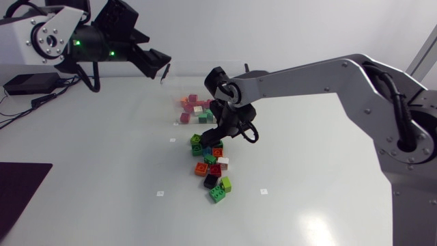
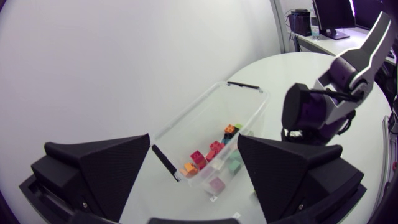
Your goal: Place the duplo bricks in the container
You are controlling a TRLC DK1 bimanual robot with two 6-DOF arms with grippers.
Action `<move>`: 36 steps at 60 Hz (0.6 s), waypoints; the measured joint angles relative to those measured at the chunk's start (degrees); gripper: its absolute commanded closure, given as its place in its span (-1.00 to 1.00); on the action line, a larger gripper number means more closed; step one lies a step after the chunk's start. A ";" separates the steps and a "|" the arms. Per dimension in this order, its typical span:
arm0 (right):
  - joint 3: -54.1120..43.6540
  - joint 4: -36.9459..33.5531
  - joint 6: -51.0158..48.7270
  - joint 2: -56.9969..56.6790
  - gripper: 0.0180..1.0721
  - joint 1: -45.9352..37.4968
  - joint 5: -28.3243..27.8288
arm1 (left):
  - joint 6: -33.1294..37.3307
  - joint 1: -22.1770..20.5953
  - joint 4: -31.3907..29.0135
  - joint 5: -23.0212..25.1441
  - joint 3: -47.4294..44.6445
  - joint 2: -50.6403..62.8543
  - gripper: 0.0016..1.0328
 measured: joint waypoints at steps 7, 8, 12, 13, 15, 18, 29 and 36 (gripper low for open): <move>1.90 -1.03 0.00 1.44 -0.64 0.02 0.24 | 2.01 0.68 -0.90 0.70 -4.87 -3.69 -0.90; 2.14 -1.09 0.00 1.57 -0.64 0.02 0.24 | 2.34 0.70 -1.01 0.68 -5.44 -4.17 -0.90; 3.13 -1.33 0.00 2.23 -0.64 0.02 0.24 | 3.72 0.94 -1.44 0.79 -7.87 -6.40 -0.90; 3.48 -1.49 0.00 2.40 -0.64 0.02 0.24 | 4.37 0.94 -1.64 0.90 -8.63 -7.10 -0.90; 3.85 -1.66 0.00 2.62 -0.64 0.02 0.26 | 4.92 0.94 -1.97 0.92 -9.62 -8.00 -0.90; 4.39 -1.90 0.00 2.97 -0.64 0.02 0.26 | 5.81 0.94 -2.51 0.92 -10.93 -9.09 -0.90; 5.42 -2.75 0.00 4.20 -0.37 0.04 0.24 | 7.50 0.94 -2.97 1.14 -13.86 -10.88 -0.90; 5.46 -2.84 0.02 4.79 -0.13 0.09 0.24 | 7.93 0.94 -3.10 1.11 -14.99 -11.13 -0.90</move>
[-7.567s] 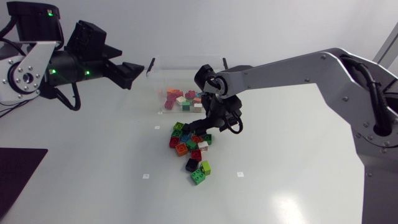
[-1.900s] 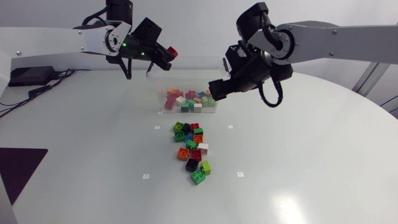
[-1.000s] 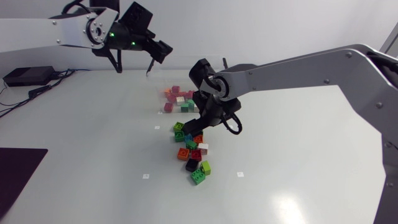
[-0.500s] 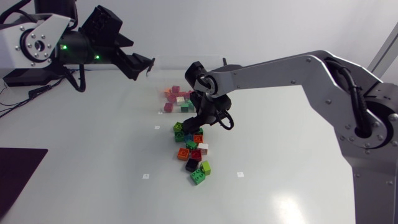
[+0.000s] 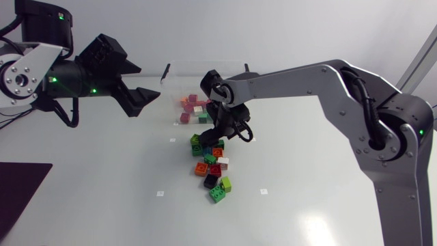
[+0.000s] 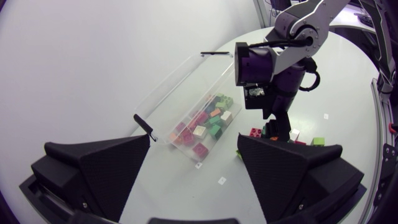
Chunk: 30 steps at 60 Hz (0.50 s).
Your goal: Place the duplo bricks in the container
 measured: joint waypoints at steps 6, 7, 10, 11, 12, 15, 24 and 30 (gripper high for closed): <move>0.11 -0.50 0.00 0.66 0.01 0.00 0.00 | 0.81 -0.17 -0.55 0.02 -0.81 0.00 -0.90; 0.15 -0.59 0.00 0.74 0.04 0.00 0.02 | 0.92 -0.24 -0.55 0.00 -0.92 0.00 -0.90; 0.17 -0.87 0.00 1.07 0.11 0.00 0.00 | 1.29 -0.46 -0.74 0.02 -1.27 0.00 -0.90; 0.17 -1.01 0.00 1.20 0.15 -0.02 0.00 | 1.46 -0.68 -0.77 0.02 -1.44 0.00 -0.90; 0.20 -1.16 0.00 1.27 0.18 -0.02 0.00 | 1.57 -0.76 -0.77 0.02 -1.60 0.00 -0.90; 0.20 -1.27 0.00 1.42 0.27 -0.02 0.00 | 2.19 -1.11 -0.92 0.04 -2.10 0.00 -0.90; -0.17 -0.81 0.00 1.14 0.38 -0.13 0.00 | 5.16 -2.54 -2.86 0.24 -3.61 0.26 -0.90; -2.23 0.20 0.00 -0.09 0.38 -0.31 0.00 | 7.13 -3.78 -3.30 0.24 -4.74 1.84 -0.90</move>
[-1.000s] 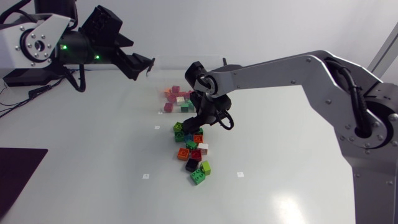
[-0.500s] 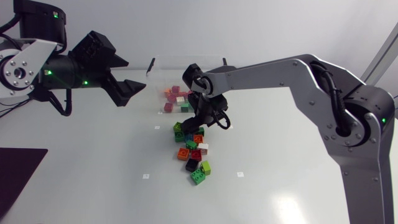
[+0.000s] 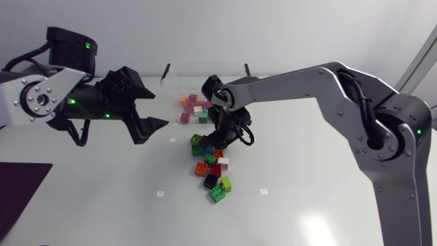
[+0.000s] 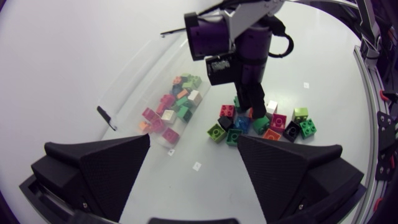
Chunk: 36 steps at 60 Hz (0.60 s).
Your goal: Place the duplo bricks in the container
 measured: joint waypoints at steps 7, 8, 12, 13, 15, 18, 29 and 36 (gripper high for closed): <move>-3.23 0.35 -0.02 -2.43 0.38 -0.46 0.00 | 2.03 -1.05 -0.02 0.02 -0.85 3.04 -0.90; -3.67 0.44 -0.02 -2.91 0.38 -0.52 0.00 | 2.21 -1.14 0.00 0.00 -0.98 3.48 -0.90; -5.46 0.98 -0.02 -4.76 0.38 -0.66 0.00 | 3.17 -1.49 0.20 0.02 -1.31 5.49 -0.90; -6.03 1.20 -0.02 -5.42 0.38 -0.79 0.00 | 3.39 -1.55 0.44 0.02 -1.42 5.99 -0.90; -6.80 1.25 -0.02 -6.54 0.38 -0.90 -0.02 | 3.63 -1.75 0.96 0.00 -1.64 6.99 -0.90; -7.98 1.42 -0.13 -8.57 0.38 -1.05 0.00 | 4.39 -2.03 1.68 0.00 -1.95 8.90 -0.90; -10.23 1.40 -0.63 -16.02 0.38 -2.23 -0.13 | 5.60 -3.52 4.11 0.00 -2.12 15.23 -0.90; -10.36 1.38 -0.92 -19.56 0.38 -3.37 -0.35 | 5.97 -5.01 4.31 0.00 -2.12 18.75 -0.90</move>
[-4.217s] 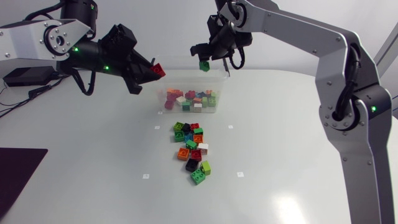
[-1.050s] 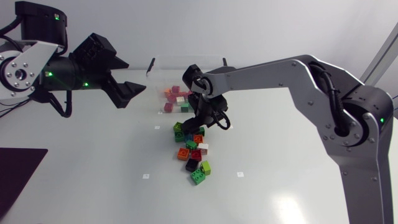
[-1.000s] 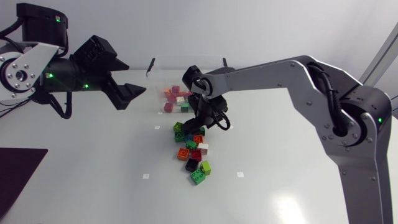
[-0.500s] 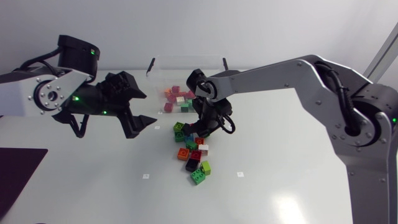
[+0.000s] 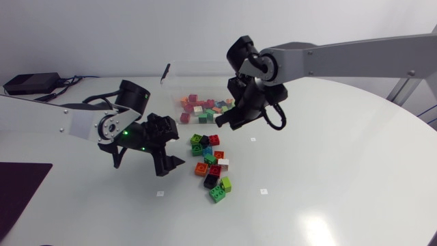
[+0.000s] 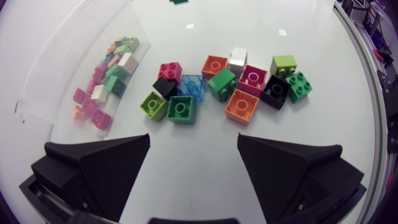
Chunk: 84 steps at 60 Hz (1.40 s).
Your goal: Place the duplo bricks in the container
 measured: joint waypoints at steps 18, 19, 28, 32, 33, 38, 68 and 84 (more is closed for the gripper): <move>0.00 -0.83 -0.81 -4.63 0.38 -1.66 -1.64 | 1.44 -1.01 1.36 0.17 2.82 6.67 -0.90; 0.00 -0.90 -0.81 -4.81 0.38 -1.66 -1.81 | 1.44 -1.01 1.40 0.17 3.19 7.08 -0.90; 0.07 -1.57 -0.83 -6.16 0.38 -2.30 -2.91 | 1.44 -0.94 1.77 0.68 7.02 11.74 -0.89; 0.35 -1.88 -0.83 -6.69 0.38 -2.62 -3.37 | 1.46 -0.94 1.75 1.31 8.52 13.31 -0.87; 0.50 -2.01 -0.83 -6.73 0.38 -2.78 -3.45 | 1.44 -0.94 1.75 1.36 8.83 13.62 -0.87; 1.51 -2.84 -0.83 -6.99 0.38 -3.15 -3.96 | 1.44 -0.94 1.44 2.40 10.49 14.75 -0.86; 7.54 -4.55 -0.81 -7.69 0.38 -4.28 -4.42 | 2.97 -0.94 -5.01 6.60 15.32 19.12 -0.43; 12.76 -4.74 -0.81 -6.60 0.38 -4.28 -5.27 | 3.13 -1.49 -5.62 7.32 15.72 20.00 0.33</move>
